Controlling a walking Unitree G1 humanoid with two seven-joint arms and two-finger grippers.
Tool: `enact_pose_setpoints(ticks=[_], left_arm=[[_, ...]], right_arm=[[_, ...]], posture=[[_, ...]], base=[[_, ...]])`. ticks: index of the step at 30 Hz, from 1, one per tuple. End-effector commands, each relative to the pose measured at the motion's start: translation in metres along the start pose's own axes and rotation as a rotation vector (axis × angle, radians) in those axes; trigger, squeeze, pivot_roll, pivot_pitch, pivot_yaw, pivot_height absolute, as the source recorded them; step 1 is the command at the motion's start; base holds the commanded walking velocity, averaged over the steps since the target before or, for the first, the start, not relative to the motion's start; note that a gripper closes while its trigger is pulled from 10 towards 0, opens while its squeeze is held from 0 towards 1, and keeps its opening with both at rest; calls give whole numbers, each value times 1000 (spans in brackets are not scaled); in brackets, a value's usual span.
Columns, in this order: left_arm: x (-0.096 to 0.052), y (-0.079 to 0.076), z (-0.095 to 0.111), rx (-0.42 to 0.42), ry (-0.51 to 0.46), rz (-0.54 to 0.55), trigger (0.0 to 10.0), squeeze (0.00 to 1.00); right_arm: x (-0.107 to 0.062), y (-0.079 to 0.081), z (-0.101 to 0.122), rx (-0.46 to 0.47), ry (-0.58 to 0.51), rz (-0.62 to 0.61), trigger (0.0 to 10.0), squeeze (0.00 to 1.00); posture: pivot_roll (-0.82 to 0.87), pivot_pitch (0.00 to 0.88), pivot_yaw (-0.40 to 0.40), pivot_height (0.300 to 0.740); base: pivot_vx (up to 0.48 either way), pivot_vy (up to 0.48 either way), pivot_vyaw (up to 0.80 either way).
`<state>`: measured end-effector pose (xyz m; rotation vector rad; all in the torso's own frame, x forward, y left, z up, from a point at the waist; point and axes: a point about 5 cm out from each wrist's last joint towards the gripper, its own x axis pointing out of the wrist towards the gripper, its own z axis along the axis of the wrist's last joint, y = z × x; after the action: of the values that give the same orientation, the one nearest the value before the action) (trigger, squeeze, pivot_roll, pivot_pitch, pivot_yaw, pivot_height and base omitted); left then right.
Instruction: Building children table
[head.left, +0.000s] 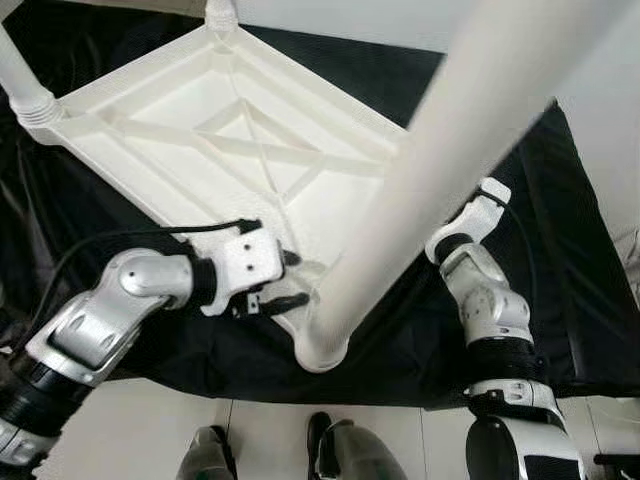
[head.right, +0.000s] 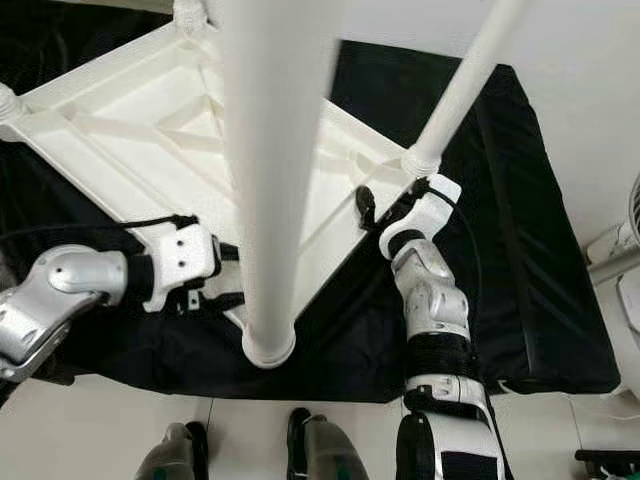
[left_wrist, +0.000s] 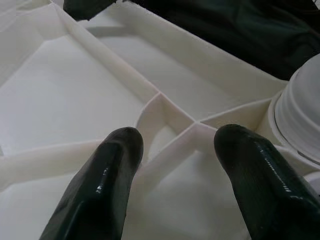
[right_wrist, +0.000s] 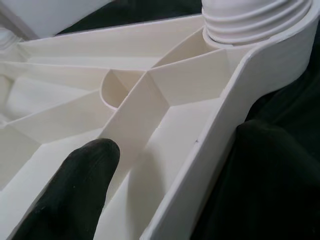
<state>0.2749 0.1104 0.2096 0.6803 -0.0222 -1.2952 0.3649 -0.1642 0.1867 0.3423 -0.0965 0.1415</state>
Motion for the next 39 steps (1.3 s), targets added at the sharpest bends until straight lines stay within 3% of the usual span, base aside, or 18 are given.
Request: enact_pose_setpoints(ticks=[1, 2, 6, 9, 13, 16, 20, 23, 25, 26, 27, 31, 39], left_arm=[[9, 1, 4, -6, -26, 53, 10000, 0], [9, 1, 4, -6, -26, 53, 10000, 0], [19, 15, 15, -50, -115, 258, 10000, 0], [18, 17, 16, -45, -123, 286, 10000, 0], [16, 26, 19, -71, -141, 372, 10000, 0], [18, 29, 20, -89, -158, 402, 10000, 0], [16, 30, 17, -98, -156, 415, 10000, 0], [10, 33, 9, -85, -116, 429, 10000, 0], [1, 32, -3, -50, -39, 402, 10000, 0], [1, 32, -3, -50, -39, 402, 10000, 0], [-8, 31, -14, 2, 54, 369, 10000, 0], [-13, 32, -21, 59, 127, 344, 10000, 0], [-2, 39, -27, 163, 205, 354, 10000, 0]], right_arm=[[6, 17, 9, -47, -81, 79, 10000, 0], [6, 17, 9, -47, -81, 79, 10000, 0], [-10, 2, 32, -145, -280, -35, 10000, 0], [-14, -1, 35, -156, -304, -51, 10000, 0], [-37, -17, 48, -141, -396, -135, 10000, 0], [-46, -17, 50, -100, -410, -121, 10000, 0], [-54, -17, 47, -112, -406, -89, 10000, 0], [-61, -17, 47, -156, -401, -66, 10000, 0], [-72, -17, 47, -205, -374, -20, 10000, 0], [-72, -17, 47, -205, -374, -20, 10000, 0], [-83, -14, 51, -210, -350, 47, 10000, 0], [-92, -9, 59, -192, -346, 123, 10000, 0], [-100, 5, 67, -129, -362, 208, 10000, 0]], posture=[[105, 246, -70, 740], [105, 246, -70, 740], [111, 253, -67, 740], [111, 253, -67, 740], [111, 256, -66, 740], [99, 252, -61, 740], [99, 252, -61, 740], [99, 252, -61, 740], [95, 250, -66, 740], [95, 250, -66, 740], [95, 246, -70, 740], [95, 246, -70, 740], [80, 238, -59, 740]], base=[[0, 0, 0], [0, 0, 0], [0, 0, 0], [0, 0, 0], [0, 0, 0], [0, 0, 0], [0, 0, 0], [0, 0, 0], [0, 0, 0], [0, 0, 0], [0, 0, 0], [0, 0, 0], [0, 0, 0]])
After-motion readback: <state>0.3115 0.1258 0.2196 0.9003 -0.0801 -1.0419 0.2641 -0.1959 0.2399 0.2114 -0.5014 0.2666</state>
